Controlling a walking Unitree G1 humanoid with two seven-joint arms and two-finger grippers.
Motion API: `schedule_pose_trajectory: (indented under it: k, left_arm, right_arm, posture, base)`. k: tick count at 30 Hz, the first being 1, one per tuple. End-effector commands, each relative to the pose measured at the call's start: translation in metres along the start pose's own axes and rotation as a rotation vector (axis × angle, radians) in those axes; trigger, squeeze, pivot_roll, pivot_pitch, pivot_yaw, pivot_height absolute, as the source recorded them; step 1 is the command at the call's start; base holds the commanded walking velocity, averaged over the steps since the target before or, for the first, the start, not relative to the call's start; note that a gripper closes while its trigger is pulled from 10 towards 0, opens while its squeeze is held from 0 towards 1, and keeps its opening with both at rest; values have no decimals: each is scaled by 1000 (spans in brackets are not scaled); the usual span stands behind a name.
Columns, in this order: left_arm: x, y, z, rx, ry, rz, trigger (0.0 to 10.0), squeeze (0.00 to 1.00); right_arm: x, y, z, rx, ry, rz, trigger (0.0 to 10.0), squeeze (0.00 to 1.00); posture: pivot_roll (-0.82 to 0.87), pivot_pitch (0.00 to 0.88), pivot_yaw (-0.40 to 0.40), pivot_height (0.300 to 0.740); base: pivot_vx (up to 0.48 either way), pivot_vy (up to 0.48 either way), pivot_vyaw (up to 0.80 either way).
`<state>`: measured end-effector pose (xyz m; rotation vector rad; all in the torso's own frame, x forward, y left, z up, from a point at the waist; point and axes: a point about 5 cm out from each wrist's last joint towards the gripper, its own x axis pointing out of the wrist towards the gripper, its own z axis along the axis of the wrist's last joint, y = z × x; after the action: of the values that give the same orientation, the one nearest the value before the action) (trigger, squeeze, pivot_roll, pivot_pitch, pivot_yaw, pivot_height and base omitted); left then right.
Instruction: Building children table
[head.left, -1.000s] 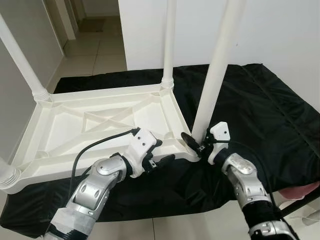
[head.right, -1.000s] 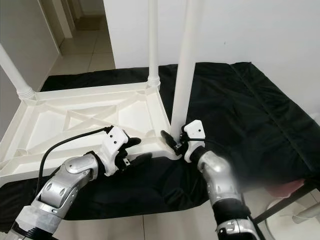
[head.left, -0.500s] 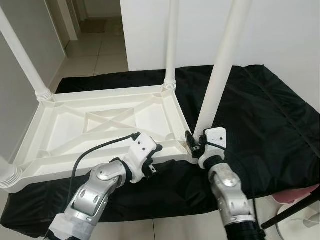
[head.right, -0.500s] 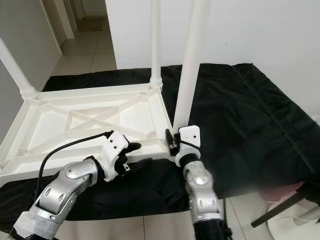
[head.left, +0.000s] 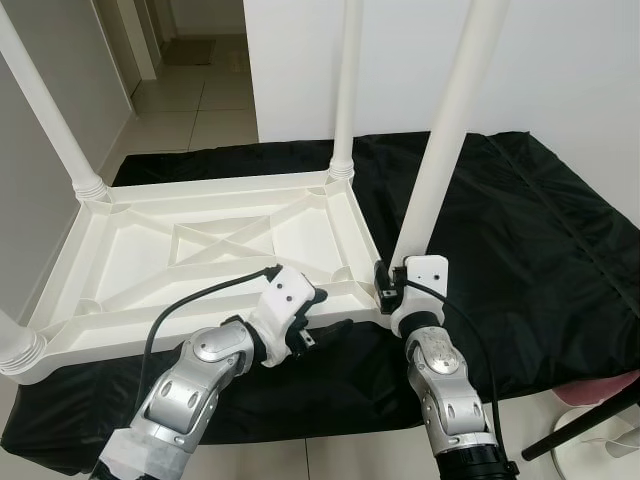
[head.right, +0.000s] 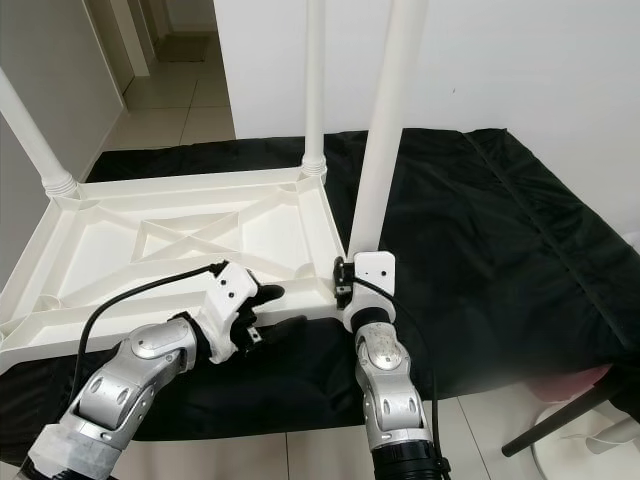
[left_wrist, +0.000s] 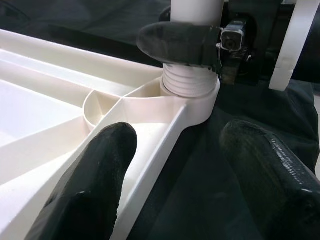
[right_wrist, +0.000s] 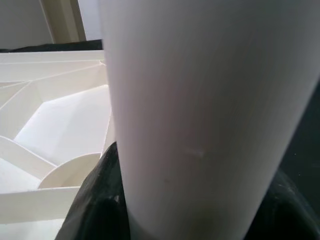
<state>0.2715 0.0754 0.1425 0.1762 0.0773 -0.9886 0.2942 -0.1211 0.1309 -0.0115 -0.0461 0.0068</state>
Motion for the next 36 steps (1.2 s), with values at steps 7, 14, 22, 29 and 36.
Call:
schedule_pose_trajectory:
  k: [7,14,22,29,36]
  left_arm:
    - [-2,0,-1,-26,-2,15,10000,0]
    - [-3,-2,-1,-37,-7,21,10000,0]
    - [-3,-6,-1,-57,-19,22,10000,0]
    - [-5,-4,0,-70,-23,38,10000,0]
    - [-5,-1,1,-64,-19,40,10000,0]
  right_arm:
    - [-4,-14,-10,14,53,-53,10000,1000]
    - [-7,-24,-10,-3,37,-46,10000,149]
    - [-12,-22,-12,5,22,8,10000,0]
    - [-15,-15,-12,33,-4,38,10000,0]
    - [-14,-13,-11,39,-19,37,10000,0]
  posture:
    - [-43,0,0,740]
    - [-43,0,-5,740]
    - [-43,0,0,740]
    - [-44,0,19,740]
    - [-45,0,44,740]
  base:
    - [0,0,0]
    - [0,0,0]
    - [0,0,0]
    - [0,0,0]
    - [0,0,0]
